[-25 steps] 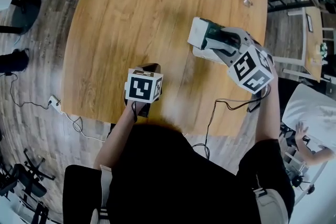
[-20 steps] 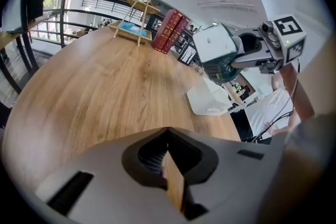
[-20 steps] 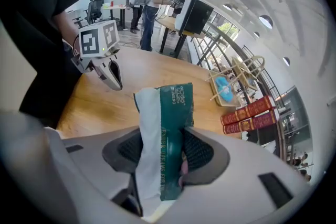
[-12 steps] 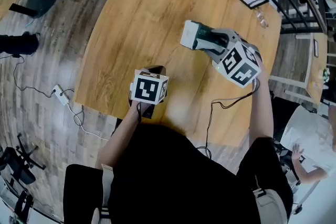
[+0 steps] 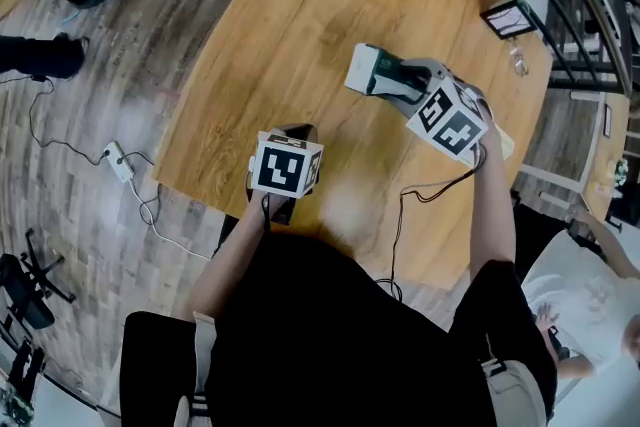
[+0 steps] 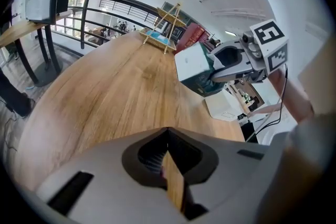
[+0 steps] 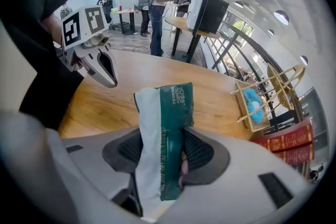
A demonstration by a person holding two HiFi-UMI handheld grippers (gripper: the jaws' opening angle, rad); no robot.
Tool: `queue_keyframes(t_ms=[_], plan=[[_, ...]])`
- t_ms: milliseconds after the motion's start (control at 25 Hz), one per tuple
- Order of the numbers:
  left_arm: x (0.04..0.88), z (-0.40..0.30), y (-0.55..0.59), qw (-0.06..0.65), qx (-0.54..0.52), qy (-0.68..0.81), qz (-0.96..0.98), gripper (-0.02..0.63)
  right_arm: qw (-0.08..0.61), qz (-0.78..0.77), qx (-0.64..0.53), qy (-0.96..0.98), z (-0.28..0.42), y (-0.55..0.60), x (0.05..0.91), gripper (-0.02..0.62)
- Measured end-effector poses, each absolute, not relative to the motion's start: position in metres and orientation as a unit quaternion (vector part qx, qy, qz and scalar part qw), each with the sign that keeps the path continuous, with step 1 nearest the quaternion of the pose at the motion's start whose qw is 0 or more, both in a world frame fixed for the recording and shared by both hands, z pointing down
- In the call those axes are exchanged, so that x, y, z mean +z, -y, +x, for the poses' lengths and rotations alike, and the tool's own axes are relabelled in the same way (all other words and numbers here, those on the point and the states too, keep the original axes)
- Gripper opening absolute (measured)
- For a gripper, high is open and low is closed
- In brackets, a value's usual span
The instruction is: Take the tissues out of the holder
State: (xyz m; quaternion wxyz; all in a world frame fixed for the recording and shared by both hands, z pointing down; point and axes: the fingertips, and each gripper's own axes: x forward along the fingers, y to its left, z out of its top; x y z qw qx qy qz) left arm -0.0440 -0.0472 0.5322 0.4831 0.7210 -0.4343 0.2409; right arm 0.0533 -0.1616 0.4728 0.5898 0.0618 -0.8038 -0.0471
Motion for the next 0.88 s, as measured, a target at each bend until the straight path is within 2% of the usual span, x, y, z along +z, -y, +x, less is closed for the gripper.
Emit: queue_keyframes(t_ms=[880], plan=[[0.544,-0.067,0.046,0.501,0.233,0.447,0.703,0.011,0.636,0.026,-0.022,0.771,0.034,0.169,0.544,0.218]])
